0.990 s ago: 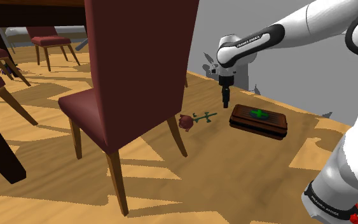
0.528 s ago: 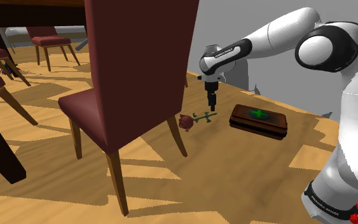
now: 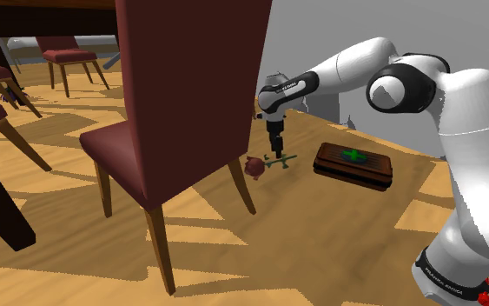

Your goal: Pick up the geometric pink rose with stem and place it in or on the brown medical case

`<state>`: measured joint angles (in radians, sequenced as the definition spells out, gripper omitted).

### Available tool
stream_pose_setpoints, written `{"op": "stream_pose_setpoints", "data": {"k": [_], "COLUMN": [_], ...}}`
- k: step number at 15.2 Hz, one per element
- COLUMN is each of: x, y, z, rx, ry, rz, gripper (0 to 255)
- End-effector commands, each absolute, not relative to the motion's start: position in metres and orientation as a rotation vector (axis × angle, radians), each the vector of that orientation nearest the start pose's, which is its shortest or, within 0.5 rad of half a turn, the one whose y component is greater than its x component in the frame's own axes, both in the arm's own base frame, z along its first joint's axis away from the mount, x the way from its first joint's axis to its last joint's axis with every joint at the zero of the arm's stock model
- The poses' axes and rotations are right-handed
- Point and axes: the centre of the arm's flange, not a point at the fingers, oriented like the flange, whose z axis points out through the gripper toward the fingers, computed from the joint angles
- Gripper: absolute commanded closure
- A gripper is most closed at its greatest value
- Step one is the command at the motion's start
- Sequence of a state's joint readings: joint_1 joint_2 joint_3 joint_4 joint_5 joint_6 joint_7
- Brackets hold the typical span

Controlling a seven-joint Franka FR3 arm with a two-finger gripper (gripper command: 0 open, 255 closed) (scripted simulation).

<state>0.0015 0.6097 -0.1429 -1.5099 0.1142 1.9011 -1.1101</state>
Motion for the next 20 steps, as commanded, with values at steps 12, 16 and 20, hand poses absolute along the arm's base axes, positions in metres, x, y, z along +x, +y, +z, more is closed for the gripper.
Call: {"op": "stream_pose_setpoints", "data": {"k": [12, 16, 20], "x": [0.674, 0.674, 0.674], "y": [-0.071, -0.071, -0.071], "z": [0.267, 0.267, 0.267], "rx": [-2.668, -2.668, -2.668], "ry": [-1.355, -1.355, -1.355], "rz": [0.24, 0.24, 0.24], "gripper": [0, 255, 255]}}
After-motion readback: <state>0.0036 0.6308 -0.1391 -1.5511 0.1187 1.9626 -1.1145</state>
